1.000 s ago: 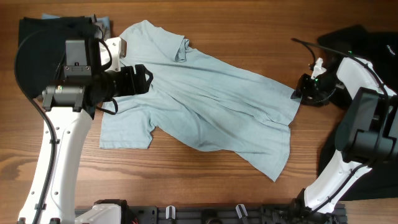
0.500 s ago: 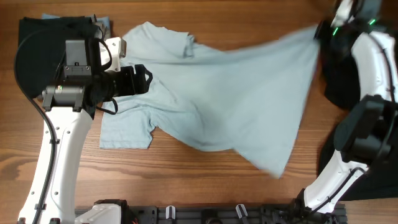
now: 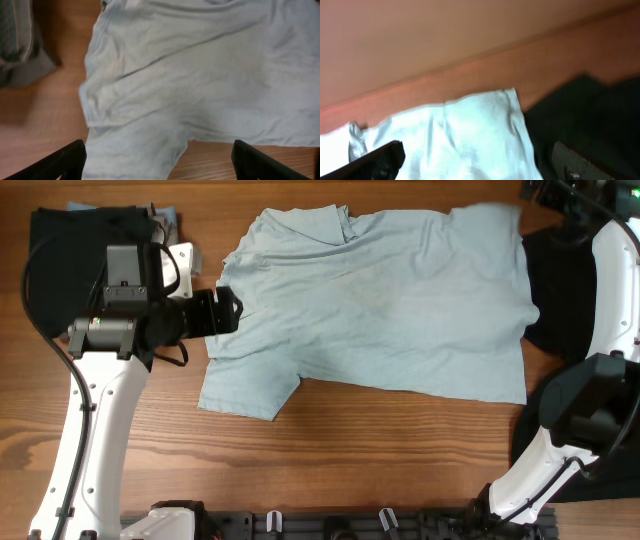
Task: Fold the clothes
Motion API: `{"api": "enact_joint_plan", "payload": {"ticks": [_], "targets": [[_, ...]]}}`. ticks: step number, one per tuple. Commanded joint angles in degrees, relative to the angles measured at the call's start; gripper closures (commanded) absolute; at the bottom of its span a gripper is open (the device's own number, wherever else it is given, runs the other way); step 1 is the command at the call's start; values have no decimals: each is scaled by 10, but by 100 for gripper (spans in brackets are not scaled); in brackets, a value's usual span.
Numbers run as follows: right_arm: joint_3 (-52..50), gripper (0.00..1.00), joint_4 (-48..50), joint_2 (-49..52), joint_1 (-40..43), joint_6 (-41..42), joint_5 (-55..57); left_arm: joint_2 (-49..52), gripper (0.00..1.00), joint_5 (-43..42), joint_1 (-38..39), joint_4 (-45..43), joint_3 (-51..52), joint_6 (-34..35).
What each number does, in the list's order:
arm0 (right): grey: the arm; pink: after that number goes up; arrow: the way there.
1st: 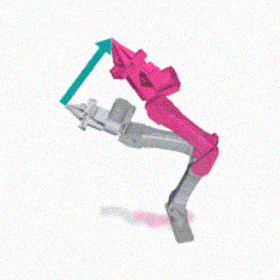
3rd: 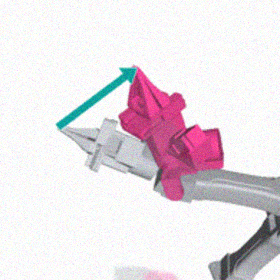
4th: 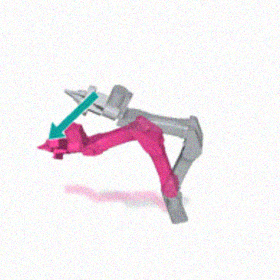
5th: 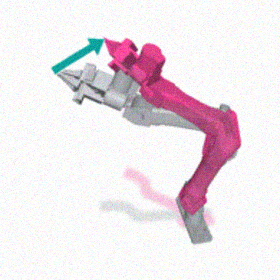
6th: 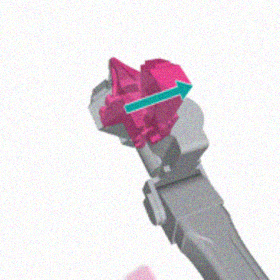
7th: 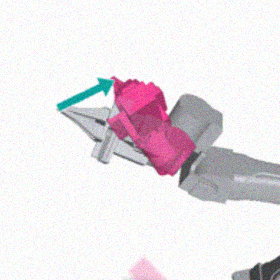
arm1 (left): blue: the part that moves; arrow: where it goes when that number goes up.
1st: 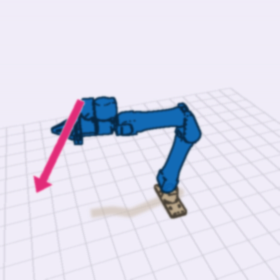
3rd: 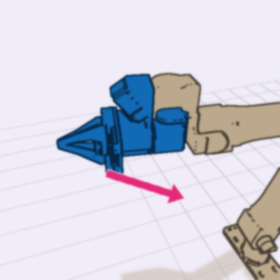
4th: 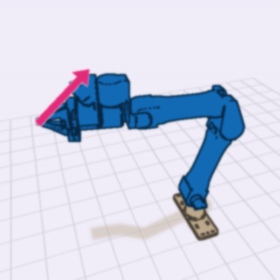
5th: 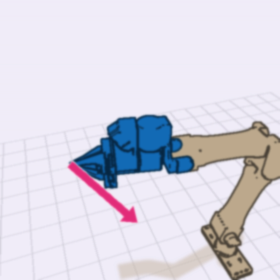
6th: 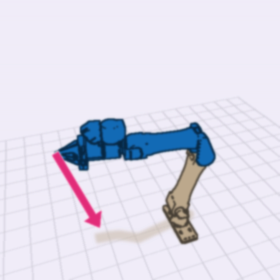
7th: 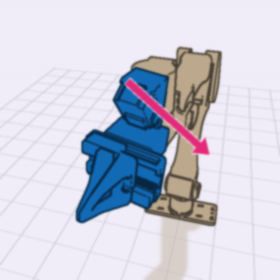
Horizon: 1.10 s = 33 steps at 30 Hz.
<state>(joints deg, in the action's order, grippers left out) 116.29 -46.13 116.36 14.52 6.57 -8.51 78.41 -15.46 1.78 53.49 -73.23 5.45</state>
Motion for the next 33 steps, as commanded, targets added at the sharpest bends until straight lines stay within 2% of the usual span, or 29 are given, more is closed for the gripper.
{"api": "enact_joint_plan", "payload": {"ticks": [1, 5, 9, 12, 17, 21, 27, 29, 30, 31, 32, 33], "targets": [[0, 0, -69, -21, 1, -2, -24, 3, 12, 32, 1, 43, 4, -7], [0, 0, -155, -25, 1, -1, -106, 25, 18, 29, 3, 75, 36, 0], [-9, 0, -223, -25, 0, -2, -173, 56, 21, 40, 2, 51, 97, 5], [-21, 0, -255, -24, -4, -2, -162, 90, 23, 62, -1, -13, 141, 27], [-52, 0, -271, -23, -12, -2, -151, 163, 32, 102, -2, -110, 175, 25], [-90, 0, -267, -23, -12, -10, -130, 217, 35, 141, -2, -140, 175, 18], [-141, 0, -263, -23, -12, -10, -106, 268, 38, 141, -2, -139, 175, 5], [-156, 0, -259, -23, -12, -10, -106, 271, 50, 141, -2, -142, 175, 5], [-162, 0, -258, -23, -12, -8, -105, 271, 63, 141, -2, -142, 175, 5], [-168, 0, -255, -24, -12, -6, -105, 270, 87, 141, -2, -141, 175, 5], [-170, 0, -251, -24, -11, -6, -101, 269, 96, 141, -2, -140, 175, 6], [-170, 0, -248, -23, -10, -6, -84, 269, 96, 140, -2, -135, 174, 6]]}}
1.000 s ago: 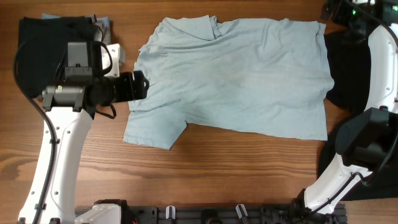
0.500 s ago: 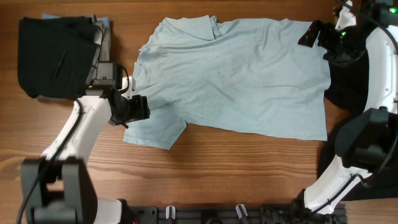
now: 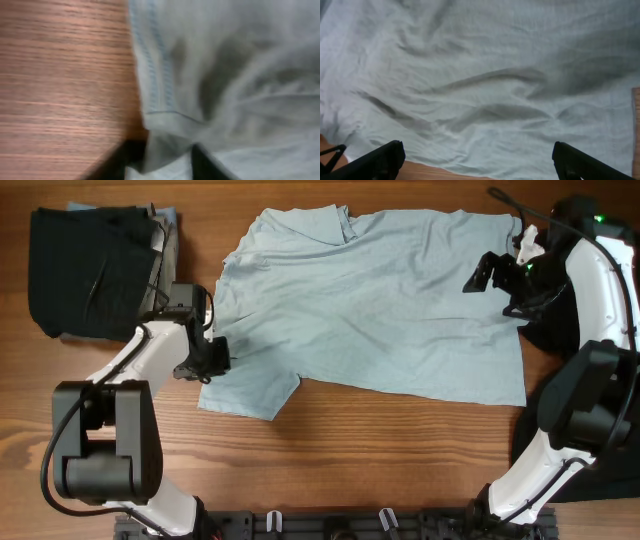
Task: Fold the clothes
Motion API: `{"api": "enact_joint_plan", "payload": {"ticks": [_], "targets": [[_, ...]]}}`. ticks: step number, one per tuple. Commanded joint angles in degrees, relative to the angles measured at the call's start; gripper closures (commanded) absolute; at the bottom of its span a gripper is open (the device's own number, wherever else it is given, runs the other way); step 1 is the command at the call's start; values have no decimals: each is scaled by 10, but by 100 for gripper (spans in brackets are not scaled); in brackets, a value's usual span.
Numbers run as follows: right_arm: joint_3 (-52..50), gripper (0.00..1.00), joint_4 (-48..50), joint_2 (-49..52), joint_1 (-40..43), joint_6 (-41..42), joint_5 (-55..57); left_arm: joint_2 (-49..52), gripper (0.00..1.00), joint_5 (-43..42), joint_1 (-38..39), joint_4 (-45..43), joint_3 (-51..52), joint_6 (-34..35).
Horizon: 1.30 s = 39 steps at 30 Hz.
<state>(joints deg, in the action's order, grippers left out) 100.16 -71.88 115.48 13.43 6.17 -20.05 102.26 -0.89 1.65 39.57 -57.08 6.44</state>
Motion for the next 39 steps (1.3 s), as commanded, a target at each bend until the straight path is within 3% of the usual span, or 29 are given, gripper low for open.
{"api": "enact_joint_plan", "payload": {"ticks": [1, 11, 13, 15, 18, 22, 25, 27, 35, 39], "targets": [[-9, 0, 14, -15, 2, 0, 57, 29, 96, -7, -1, 12, 10, -3], [-29, 1, -29, -15, 57, 78, 124, -29, 96, -12, -19, 169, -74, 1], [-45, 9, -42, -15, 70, 82, 122, -51, 96, -16, -26, 176, -78, 1], [-71, 28, -52, -15, 77, 84, 119, -73, 96, -23, -31, 179, -78, 0], [-126, 45, -42, -15, 76, 82, 111, -91, 96, -36, -34, 179, -78, 0], [-210, 52, 8, -15, 78, 99, 112, -98, 96, -36, -34, 180, -78, 0], [-243, 50, 34, -15, 89, 110, 132, -98, 96, -36, -34, 180, -78, 0], [-248, 36, 33, -15, 96, 110, 157, -98, 96, -36, -34, 181, -78, 0], [-271, 25, 25, -15, 110, 121, 199, -98, 96, -37, -34, 181, -78, 0], [-309, 25, 59, -15, 110, 125, 203, -98, 96, -38, -34, 181, -78, 0]]}}
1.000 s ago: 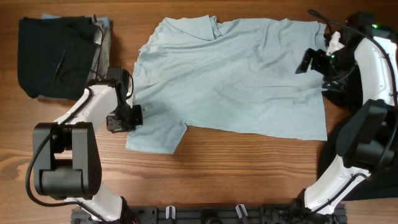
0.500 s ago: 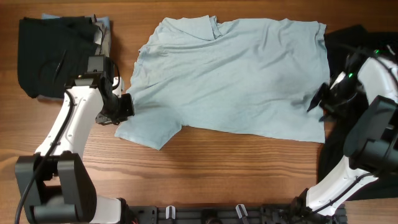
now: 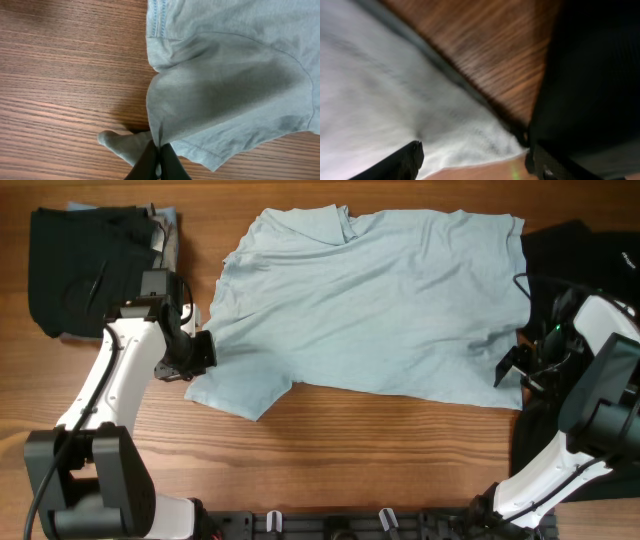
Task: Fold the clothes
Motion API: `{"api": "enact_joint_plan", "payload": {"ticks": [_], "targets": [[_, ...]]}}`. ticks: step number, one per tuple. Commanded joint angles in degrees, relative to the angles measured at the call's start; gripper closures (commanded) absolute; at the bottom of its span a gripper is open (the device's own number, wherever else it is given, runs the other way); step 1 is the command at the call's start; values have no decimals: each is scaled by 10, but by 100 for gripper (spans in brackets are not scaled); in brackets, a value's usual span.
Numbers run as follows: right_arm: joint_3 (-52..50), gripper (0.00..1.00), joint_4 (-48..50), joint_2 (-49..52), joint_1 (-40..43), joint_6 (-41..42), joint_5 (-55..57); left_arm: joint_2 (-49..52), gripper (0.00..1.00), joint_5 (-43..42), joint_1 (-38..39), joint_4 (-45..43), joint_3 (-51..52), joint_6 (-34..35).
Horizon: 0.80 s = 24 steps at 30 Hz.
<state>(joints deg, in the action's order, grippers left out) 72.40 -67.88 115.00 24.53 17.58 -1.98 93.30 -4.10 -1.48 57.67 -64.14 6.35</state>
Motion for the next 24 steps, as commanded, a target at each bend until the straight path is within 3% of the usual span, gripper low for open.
{"api": "enact_joint_plan", "payload": {"ticks": [1, 3, 5, 7, 8, 17, 24], "targets": [[-40, 25, 29, -10, -1, 11, 16, -8, 96, -6, -3, 0, -7, 1], [-53, 32, 44, -10, -1, 10, 9, -8, 96, -6, -3, 0, -7, 1], [-55, 50, 47, -10, -1, 8, 10, -8, 96, -6, -3, 0, -7, 1], [-51, 89, 48, -11, -1, 9, 8, -8, 96, -6, -3, 0, -7, 1], [-46, 96, 46, -12, -1, 10, 5, -8, 96, -6, -3, 0, -7, 1], [55, 96, -22, -100, -2, -58, -66, -29, 96, -80, -3, 10, -46, 1], [167, 96, -53, -242, -2, -91, -132, -117, 96, -98, -3, 61, -204, 1]]}}
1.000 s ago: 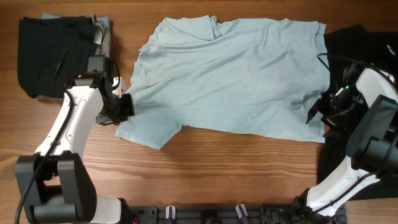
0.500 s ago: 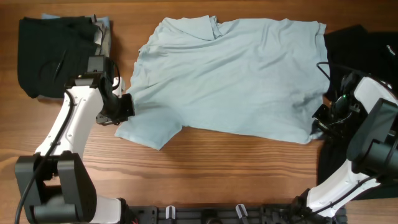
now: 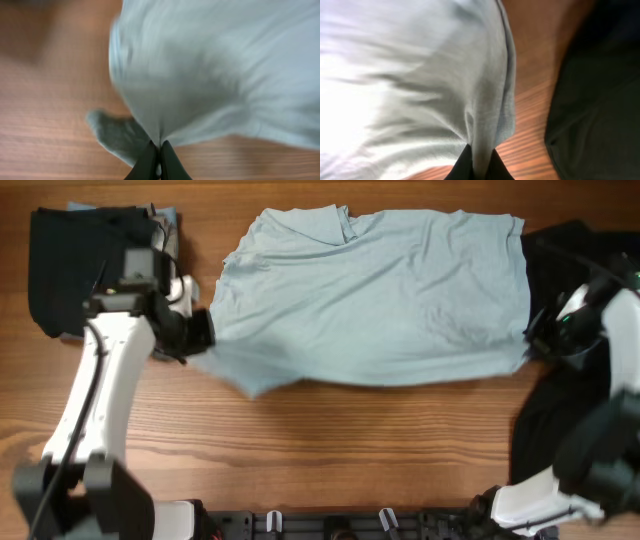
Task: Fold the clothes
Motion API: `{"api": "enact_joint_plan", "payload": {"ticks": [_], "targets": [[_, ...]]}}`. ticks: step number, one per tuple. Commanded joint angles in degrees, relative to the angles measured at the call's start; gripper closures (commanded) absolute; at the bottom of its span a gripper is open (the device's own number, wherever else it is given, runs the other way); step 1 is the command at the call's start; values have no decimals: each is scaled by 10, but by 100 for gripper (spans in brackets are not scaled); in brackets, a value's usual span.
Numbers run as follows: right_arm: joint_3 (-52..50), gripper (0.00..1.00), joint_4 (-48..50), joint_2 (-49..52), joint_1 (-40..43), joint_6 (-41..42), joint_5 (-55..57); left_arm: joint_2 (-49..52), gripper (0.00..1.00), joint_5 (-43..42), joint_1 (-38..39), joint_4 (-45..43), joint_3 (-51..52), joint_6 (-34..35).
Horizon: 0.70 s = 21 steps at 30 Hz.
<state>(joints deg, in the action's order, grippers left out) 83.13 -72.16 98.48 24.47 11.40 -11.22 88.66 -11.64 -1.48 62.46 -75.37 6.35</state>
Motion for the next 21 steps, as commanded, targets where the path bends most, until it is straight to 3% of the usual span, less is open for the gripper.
{"api": "enact_joint_plan", "payload": {"ticks": [1, 2, 5, 14, 19, 21], "targets": [[86, 96, -17, -102, -1, -28, -40, -91, 96, -23, -3, 18, -127, 1], [150, 96, -30, -163, -1, -22, -61, -146, 96, -12, -3, 17, -215, 2], [201, 96, -37, -211, -1, 3, -73, -194, 96, 30, -3, 14, -288, 2], [299, 96, -81, -317, -1, 39, -73, -322, 96, 176, -3, -11, -401, 1], [299, 96, -97, -330, -1, 41, -72, -337, 96, 142, -3, 33, -400, 8], [299, 96, -104, -320, -1, 40, -73, -318, 88, 89, -3, 78, -397, 8]]}}
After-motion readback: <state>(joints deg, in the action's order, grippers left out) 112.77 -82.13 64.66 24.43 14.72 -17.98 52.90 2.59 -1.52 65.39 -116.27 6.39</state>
